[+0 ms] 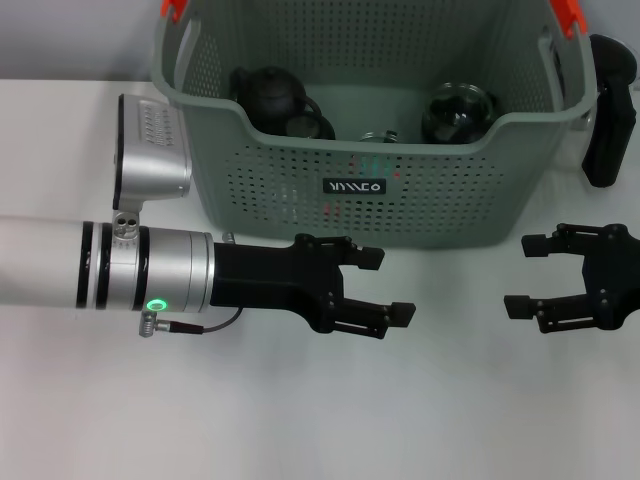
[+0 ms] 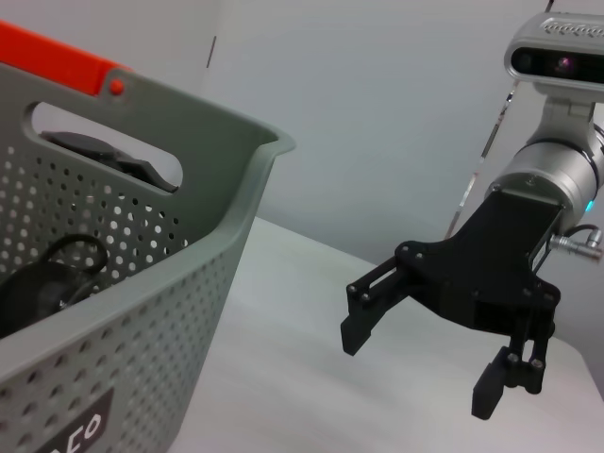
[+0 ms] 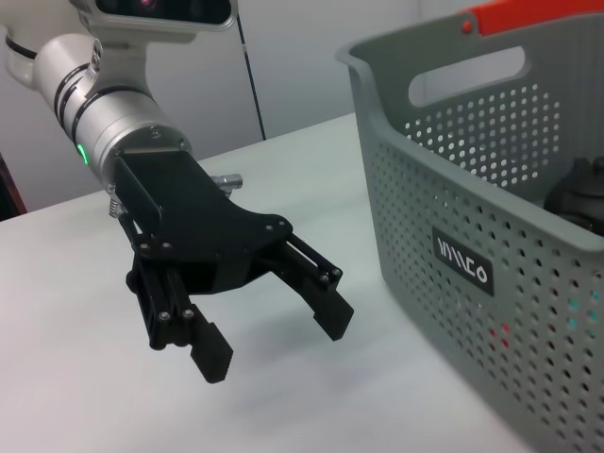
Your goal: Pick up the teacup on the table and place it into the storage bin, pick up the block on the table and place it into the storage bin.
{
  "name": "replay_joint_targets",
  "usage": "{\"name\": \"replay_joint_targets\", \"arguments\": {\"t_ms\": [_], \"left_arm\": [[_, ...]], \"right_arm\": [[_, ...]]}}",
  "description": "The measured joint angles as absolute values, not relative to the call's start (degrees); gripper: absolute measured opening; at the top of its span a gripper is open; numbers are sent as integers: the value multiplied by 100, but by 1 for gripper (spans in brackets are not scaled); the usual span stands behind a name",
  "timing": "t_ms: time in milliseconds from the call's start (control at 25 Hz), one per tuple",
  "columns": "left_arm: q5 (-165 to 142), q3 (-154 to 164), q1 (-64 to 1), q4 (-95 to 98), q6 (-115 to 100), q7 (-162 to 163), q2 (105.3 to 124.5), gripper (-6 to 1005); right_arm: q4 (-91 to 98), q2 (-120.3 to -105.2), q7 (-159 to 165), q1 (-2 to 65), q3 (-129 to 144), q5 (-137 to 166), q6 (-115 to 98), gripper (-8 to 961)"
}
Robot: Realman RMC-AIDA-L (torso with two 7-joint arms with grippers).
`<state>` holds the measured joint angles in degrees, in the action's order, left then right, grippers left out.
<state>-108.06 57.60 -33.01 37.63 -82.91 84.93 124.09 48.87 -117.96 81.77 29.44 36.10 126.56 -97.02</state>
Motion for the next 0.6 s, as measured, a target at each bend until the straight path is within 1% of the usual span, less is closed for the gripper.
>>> {"name": "replay_joint_targets", "arguments": {"t_ms": [600], "left_arm": [[-10782,5766,-3296,3754,-8332,8508,12419,877]], "right_arm": [[4835,-11804,8173,2918,3613,12657,-9716,931]]}}
